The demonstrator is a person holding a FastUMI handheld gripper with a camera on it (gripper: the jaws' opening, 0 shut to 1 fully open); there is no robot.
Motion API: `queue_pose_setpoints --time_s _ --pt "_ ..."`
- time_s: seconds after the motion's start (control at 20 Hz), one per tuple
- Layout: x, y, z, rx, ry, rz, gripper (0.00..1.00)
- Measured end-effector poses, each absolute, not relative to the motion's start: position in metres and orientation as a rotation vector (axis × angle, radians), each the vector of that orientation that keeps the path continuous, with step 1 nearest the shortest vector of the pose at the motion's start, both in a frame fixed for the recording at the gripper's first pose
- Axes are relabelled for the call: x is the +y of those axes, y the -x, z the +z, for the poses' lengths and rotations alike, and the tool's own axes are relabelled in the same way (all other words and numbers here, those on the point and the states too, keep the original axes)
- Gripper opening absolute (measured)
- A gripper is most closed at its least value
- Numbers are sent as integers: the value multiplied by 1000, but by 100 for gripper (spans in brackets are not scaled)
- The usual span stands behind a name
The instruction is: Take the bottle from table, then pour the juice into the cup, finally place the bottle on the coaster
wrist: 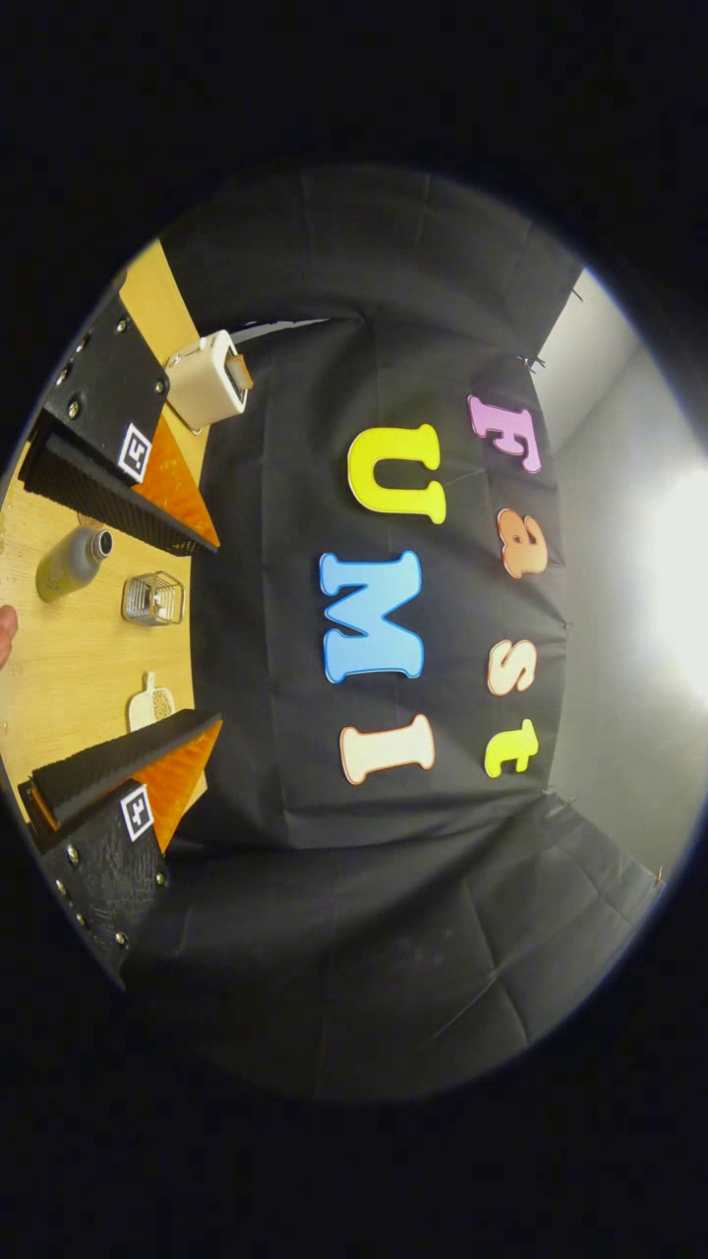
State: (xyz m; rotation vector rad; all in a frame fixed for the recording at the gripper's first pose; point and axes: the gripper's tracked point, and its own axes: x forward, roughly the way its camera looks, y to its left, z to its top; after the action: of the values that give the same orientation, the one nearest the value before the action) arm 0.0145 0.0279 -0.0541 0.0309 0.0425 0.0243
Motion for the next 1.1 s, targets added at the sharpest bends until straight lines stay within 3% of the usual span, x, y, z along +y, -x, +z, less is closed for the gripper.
queue_pose_setpoints --time_s 0.25,1.1 --pt "61 -20 -92 34 -7 83 96" --pt "101 -42 -249 152 -3 83 96"
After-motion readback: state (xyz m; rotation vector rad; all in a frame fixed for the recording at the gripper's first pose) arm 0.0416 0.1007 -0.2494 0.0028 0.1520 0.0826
